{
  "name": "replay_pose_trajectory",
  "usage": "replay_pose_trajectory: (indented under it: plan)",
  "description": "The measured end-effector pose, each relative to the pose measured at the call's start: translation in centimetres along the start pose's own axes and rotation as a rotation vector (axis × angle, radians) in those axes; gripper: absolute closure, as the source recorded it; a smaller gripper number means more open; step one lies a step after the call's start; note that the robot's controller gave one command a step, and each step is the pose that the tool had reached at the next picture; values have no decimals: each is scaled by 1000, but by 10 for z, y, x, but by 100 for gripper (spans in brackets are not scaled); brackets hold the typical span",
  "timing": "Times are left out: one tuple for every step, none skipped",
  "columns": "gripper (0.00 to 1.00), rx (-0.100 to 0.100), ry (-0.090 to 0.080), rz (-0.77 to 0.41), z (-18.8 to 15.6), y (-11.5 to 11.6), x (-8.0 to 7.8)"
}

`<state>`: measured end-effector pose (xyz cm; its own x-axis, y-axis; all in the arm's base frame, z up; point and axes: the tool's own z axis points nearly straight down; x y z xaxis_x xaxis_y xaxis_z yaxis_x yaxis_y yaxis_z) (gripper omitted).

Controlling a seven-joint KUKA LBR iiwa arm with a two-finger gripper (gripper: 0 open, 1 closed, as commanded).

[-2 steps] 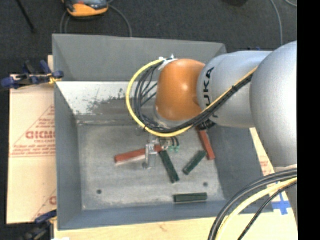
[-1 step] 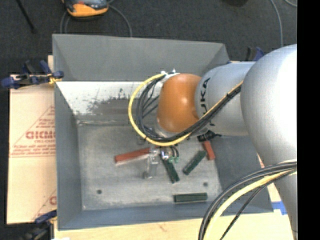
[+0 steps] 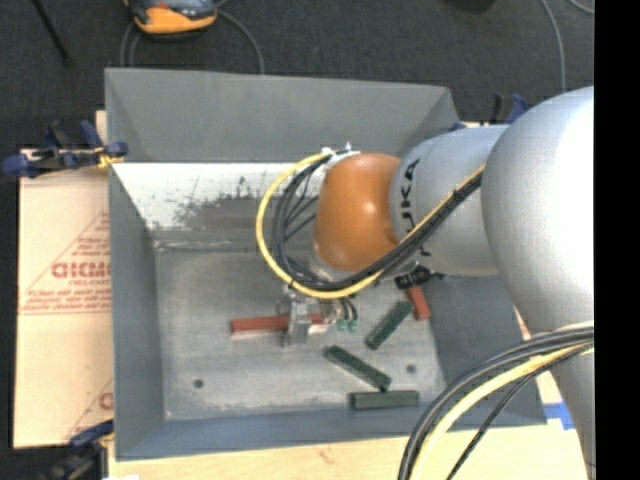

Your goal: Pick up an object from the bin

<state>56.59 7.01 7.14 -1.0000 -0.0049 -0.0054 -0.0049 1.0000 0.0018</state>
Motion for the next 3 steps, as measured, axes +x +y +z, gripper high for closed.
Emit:
replay_pose_trajectory:
  plan:
    - [100,0,0,1,0,0,0]
    - [100,1,4,1,-3,0,1]
    - [100,1,6,1,-16,0,2]
